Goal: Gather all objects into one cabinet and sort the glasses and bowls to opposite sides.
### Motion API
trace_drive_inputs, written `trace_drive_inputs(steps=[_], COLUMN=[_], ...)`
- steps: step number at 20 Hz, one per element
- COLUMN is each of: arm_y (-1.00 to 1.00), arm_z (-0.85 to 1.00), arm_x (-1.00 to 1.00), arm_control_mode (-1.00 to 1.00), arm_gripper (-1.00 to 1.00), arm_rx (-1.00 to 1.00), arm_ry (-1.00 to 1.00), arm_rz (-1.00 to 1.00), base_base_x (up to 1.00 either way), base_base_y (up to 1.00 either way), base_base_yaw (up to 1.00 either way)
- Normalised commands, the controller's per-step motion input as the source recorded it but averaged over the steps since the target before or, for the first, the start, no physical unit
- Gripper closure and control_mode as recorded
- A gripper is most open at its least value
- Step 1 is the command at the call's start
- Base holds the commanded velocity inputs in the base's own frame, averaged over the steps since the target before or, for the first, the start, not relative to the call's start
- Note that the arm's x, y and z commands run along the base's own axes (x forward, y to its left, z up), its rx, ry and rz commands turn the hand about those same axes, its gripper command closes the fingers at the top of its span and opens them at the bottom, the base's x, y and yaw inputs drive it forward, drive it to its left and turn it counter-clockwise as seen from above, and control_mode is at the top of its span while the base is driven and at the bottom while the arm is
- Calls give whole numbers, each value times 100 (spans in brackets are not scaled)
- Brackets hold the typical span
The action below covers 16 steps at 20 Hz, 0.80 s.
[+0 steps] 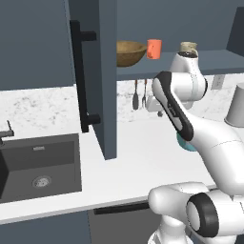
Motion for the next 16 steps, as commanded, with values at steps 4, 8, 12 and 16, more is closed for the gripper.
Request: trace_drive_inputs(steps=[4, 8, 12, 16], arm_y=[0, 1, 0, 0], arm_z=[-2, -5, -3, 12], arm_x=[4, 0, 0, -12], arm_control_mode=[-100, -100, -100, -100], arm_gripper=[-100, -100, -100, -100], arm_rx=[0, 0, 0, -1], arm_ry=[0, 0, -1, -18], arm_rz=[0, 0, -2, -5], base_base_x=[0, 0, 0, 0], base_base_y=[0, 0, 0, 0], base_base_yaw=[0, 0, 0, 0])
